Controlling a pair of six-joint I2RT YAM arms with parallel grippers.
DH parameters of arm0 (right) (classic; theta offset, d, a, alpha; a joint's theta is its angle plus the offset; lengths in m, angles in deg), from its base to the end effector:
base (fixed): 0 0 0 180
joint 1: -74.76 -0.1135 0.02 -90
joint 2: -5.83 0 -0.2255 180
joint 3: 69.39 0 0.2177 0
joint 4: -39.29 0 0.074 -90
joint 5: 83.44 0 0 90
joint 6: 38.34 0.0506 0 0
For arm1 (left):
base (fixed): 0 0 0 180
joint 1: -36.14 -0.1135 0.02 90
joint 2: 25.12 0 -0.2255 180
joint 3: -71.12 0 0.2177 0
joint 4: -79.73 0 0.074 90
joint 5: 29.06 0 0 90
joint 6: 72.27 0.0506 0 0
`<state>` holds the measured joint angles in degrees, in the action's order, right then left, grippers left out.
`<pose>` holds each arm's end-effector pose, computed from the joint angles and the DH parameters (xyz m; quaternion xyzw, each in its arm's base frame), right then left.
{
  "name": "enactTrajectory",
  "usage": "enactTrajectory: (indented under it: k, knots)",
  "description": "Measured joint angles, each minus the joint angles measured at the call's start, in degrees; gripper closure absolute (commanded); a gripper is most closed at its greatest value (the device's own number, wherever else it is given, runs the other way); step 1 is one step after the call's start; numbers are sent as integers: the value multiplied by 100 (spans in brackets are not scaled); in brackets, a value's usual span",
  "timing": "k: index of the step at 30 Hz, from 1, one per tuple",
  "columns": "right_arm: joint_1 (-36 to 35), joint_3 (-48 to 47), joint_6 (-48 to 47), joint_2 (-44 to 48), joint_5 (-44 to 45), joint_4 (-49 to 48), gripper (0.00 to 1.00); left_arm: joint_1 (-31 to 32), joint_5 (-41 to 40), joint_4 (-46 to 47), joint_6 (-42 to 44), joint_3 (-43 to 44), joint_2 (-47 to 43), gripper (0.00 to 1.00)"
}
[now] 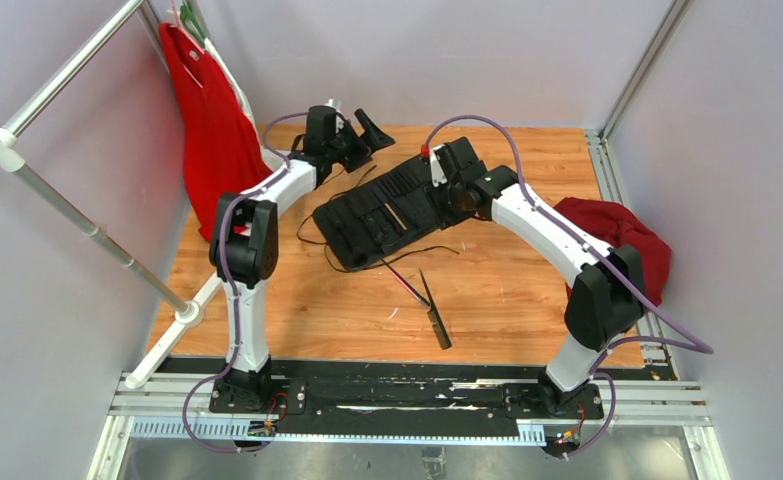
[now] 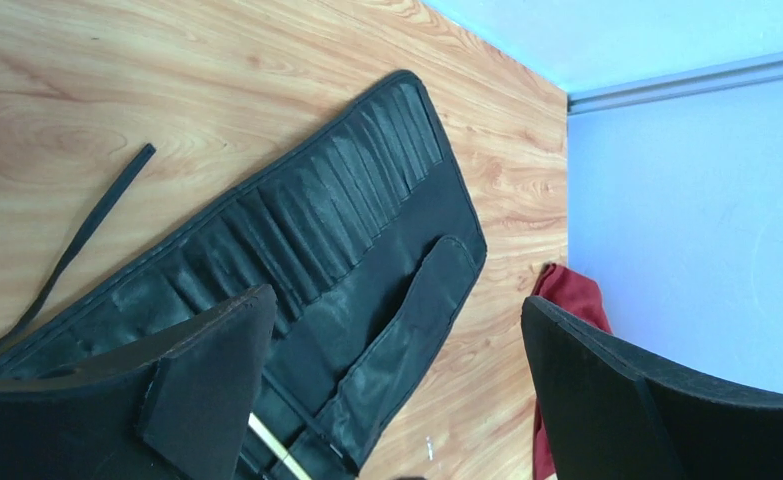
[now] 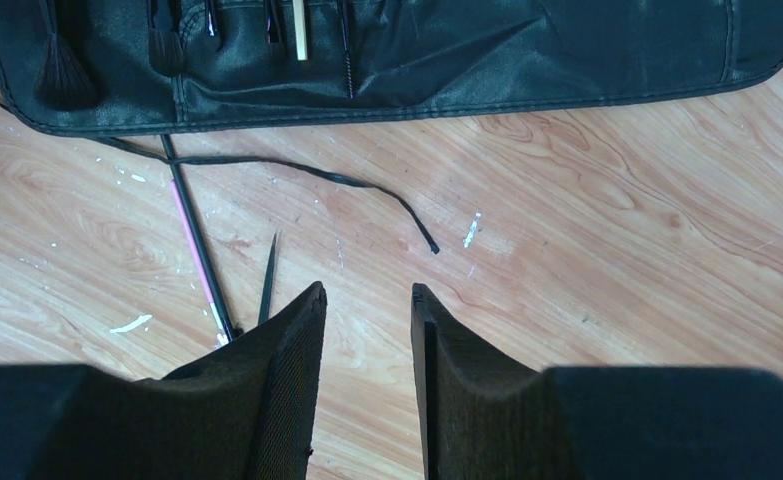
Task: Organize the makeup
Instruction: Move the cosmetics bag to the center of the board.
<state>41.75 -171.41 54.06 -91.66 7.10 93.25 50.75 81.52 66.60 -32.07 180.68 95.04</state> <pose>0.2916 0.1889 0.2596 -0.2460 0.9051 0.1012 0.3316 0.4391 -0.1328 0.2196 -0.1560 0.8149 -0.4132 0.3754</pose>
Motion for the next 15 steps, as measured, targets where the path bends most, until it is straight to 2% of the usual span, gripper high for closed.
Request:
enactTrajectory:
  k: [15]
  knots:
    - [0, 422, 46, 284, -4, -92, 63, 286, -26, 295, 2, 400, 977, 2]
